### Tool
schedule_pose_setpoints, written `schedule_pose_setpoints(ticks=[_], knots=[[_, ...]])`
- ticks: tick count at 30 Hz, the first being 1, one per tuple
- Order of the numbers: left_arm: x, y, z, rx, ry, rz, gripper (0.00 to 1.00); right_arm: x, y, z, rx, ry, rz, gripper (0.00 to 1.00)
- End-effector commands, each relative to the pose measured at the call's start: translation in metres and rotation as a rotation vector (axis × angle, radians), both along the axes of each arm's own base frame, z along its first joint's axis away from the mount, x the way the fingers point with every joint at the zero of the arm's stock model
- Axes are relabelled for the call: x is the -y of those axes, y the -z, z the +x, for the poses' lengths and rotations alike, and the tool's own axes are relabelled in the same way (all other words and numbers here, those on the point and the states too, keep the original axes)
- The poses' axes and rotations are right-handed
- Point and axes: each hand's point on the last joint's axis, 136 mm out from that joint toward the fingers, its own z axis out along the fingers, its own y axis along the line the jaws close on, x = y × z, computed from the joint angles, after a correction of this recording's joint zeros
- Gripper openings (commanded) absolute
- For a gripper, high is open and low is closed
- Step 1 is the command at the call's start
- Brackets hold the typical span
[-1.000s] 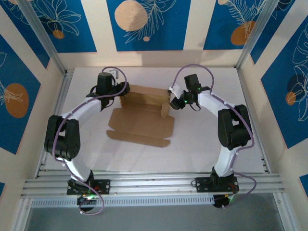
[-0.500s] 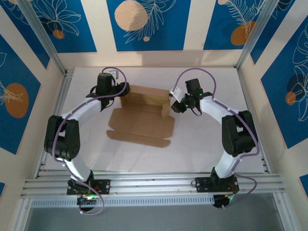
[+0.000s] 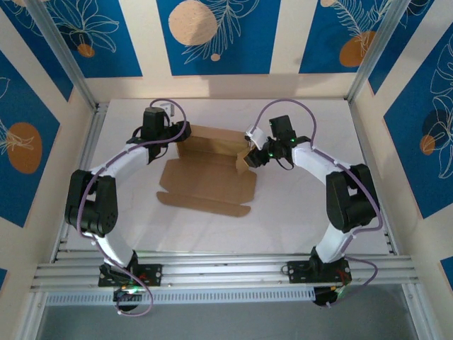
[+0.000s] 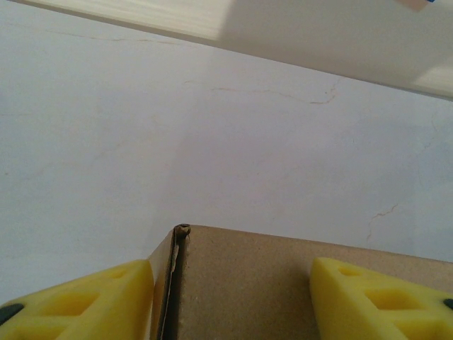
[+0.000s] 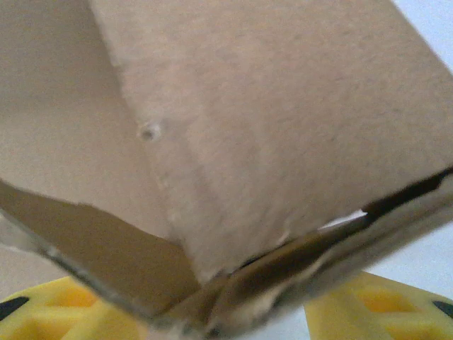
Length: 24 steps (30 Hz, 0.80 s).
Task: Fold the paper box
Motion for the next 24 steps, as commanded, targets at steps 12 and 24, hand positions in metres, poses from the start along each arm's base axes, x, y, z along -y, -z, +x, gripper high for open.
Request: schedule_pose_setpoints(ticks=[12,24], knots=[[0.002,0.016,-0.015,-0.063,0.036,-0.018,0.57,-0.001,0.02,0.06,0.055,0.169,-0.043,0.56],[0.014,0.024,-0.014,-0.079,0.094,-0.052,0.56,-0.019,0.002,0.104,0.091,0.195,0.066,0.21]])
